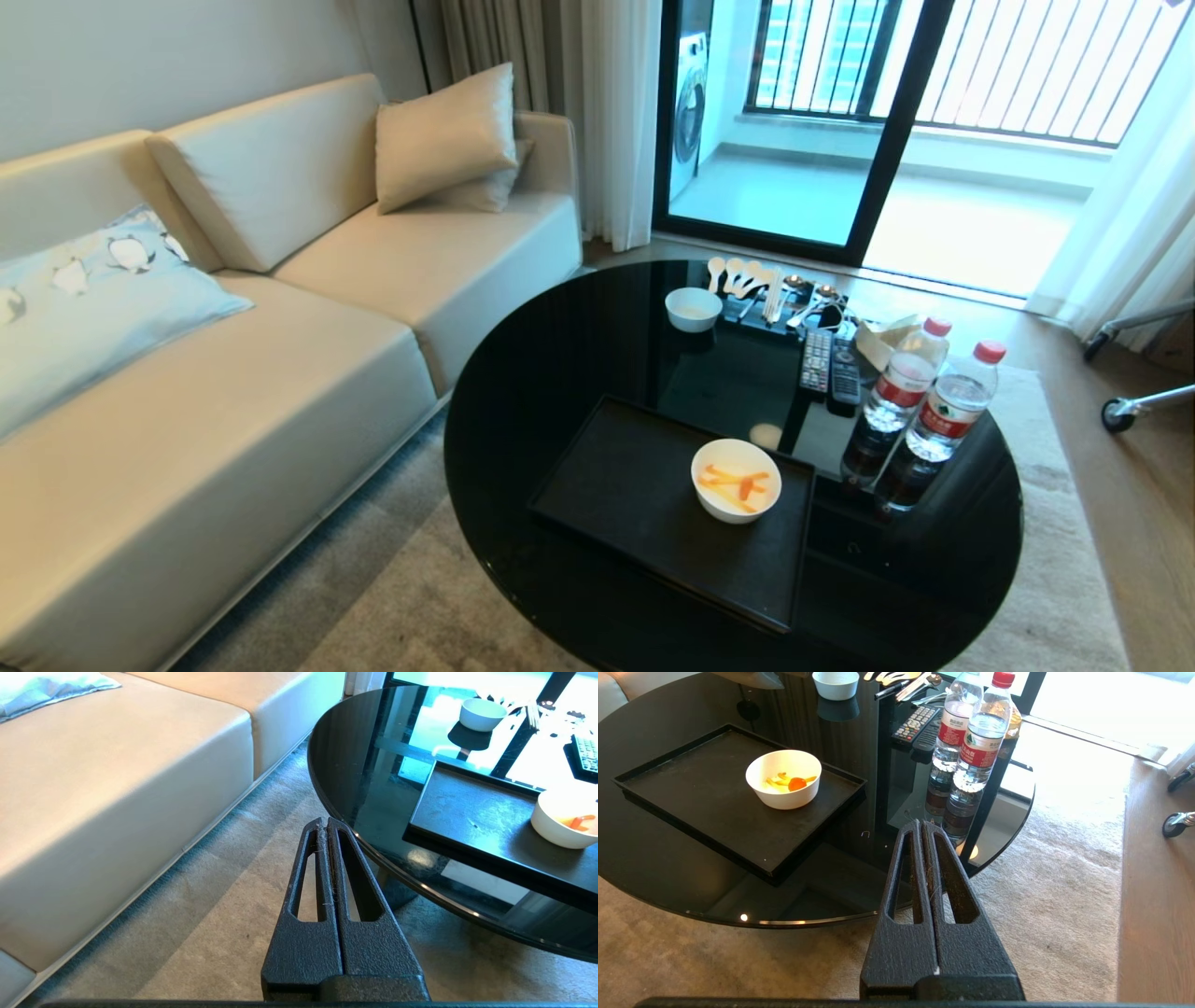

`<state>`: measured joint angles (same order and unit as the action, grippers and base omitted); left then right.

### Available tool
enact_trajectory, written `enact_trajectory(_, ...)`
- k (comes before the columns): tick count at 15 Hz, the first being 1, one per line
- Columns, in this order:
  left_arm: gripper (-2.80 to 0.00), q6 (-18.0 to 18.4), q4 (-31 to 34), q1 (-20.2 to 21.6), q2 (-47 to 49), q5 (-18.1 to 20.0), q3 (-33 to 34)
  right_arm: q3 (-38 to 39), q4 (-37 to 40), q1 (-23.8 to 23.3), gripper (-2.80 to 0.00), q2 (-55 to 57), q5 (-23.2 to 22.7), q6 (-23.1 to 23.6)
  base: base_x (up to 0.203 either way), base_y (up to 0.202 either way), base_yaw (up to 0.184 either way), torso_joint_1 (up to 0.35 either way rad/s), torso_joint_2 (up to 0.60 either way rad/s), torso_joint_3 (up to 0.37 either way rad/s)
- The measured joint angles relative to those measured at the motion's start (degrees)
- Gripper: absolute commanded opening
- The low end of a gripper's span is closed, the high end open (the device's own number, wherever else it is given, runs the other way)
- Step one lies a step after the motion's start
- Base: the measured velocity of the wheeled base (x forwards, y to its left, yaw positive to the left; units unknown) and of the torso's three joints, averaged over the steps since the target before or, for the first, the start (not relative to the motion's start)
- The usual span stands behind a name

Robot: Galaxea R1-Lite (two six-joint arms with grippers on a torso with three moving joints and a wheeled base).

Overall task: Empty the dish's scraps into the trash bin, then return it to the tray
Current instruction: Pick up the bowl with leftover food

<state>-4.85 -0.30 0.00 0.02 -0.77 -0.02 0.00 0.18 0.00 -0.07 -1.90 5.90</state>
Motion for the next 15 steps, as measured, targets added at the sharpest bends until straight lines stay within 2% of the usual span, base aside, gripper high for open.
enact_trajectory(10, -2.80, 0.0, 0.0, 0.0, 0.0, 0.0, 0.0, -0.4, -0.1, 0.0, -2.80, 0.0, -0.7, 0.5, 0.000, 0.000, 0.000, 0.000, 0.00, 0.000)
enact_trajectory(15, -2.80, 0.0, 0.0, 0.0, 0.0, 0.0, 0.0, -9.6, 1.4, 0.0, -2.80, 4.6, -6.7, 1.1, 0.000, 0.000, 0.000, 0.000, 0.00, 0.000)
